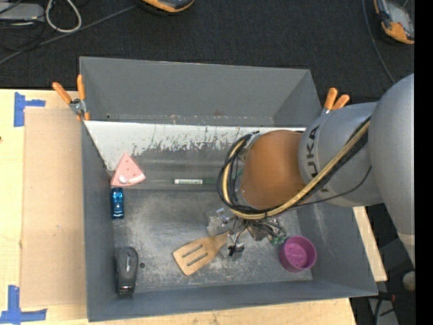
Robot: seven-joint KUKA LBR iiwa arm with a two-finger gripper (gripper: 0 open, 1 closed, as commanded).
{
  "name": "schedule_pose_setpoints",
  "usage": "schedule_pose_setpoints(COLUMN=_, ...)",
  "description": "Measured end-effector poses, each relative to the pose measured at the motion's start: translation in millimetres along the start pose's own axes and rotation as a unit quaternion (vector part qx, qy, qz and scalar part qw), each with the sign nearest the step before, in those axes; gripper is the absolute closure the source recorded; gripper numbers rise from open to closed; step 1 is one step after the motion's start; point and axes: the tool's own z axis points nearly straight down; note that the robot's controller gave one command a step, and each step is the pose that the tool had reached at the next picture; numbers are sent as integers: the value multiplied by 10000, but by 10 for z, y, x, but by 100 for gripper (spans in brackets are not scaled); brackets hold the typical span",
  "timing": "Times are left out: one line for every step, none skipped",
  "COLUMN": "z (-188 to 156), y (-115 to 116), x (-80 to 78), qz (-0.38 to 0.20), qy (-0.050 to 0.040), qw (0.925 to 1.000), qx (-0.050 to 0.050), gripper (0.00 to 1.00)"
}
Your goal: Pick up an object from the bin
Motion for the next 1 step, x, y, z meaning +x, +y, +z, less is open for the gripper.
schedule_pose_setpoints(z=-2, y=1, x=0, qz=-8, qy=0, qw=10000, qx=1, gripper=100)
